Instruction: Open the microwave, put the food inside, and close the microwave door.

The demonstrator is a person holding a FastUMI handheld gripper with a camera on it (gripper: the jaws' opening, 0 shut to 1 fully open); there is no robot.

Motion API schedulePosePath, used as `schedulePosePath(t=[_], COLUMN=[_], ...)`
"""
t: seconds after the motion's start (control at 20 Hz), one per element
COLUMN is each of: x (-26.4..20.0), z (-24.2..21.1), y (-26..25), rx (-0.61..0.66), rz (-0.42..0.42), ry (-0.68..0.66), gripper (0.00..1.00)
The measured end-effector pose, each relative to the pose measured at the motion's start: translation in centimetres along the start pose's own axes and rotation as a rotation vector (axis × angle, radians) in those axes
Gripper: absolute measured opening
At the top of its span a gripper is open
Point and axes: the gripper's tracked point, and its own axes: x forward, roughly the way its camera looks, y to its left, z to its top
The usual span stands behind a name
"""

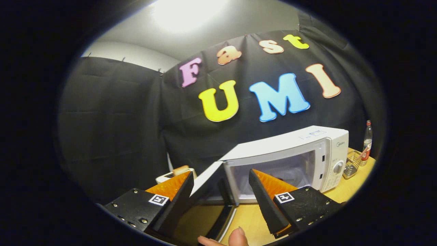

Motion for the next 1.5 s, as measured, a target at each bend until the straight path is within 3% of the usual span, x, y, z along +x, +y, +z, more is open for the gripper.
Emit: schedulePosePath(t=[0.25, 0.45, 0.55, 0.6, 0.65, 0.7, 0.8, 0.85, 0.95, 1.0, 1.15, 1.3, 1.5], x=[-6.0, -6.8, -6.4, -6.4, -6.5, -6.4, -6.4, -6.3, -5.4, -5.1, -5.2, -5.3, -6.2], z=[2.0, -3.3, -6.2, -5.7, -5.5, -6.8, -9.6, -11.1, -14.1, -16.0, -17.7, -16.8, -17.5], y=[9.5, 15.2, 16.4, 16.3, 16.9, 18.3, 19.5, 19.3, 16.9, 15.5, 14.0, 10.8, 5.0], rx=[-0.077, -0.102, -0.15, -0.209, -0.232, -0.236, -0.237, -0.236, -0.234, -0.228, -0.126, -0.259, -0.241], rz=[0.217, 0.346, 0.357, 0.338, 0.344, 0.372, 0.418, 0.409, 0.323, 0.295, 0.299, 0.207, 0.106], ry=[-0.072, 0.037, 0.086, 0.023, -0.012, -0.009, 0.065, 0.114, 0.232, 0.301, 0.324, 0.249, 0.299], gripper=[0.97, 0.97, 0.97, 0.95, 0.86, 0.76, 0.67, 0.61, 0.34, 0.12, 0.01, 0.01, 0.01])
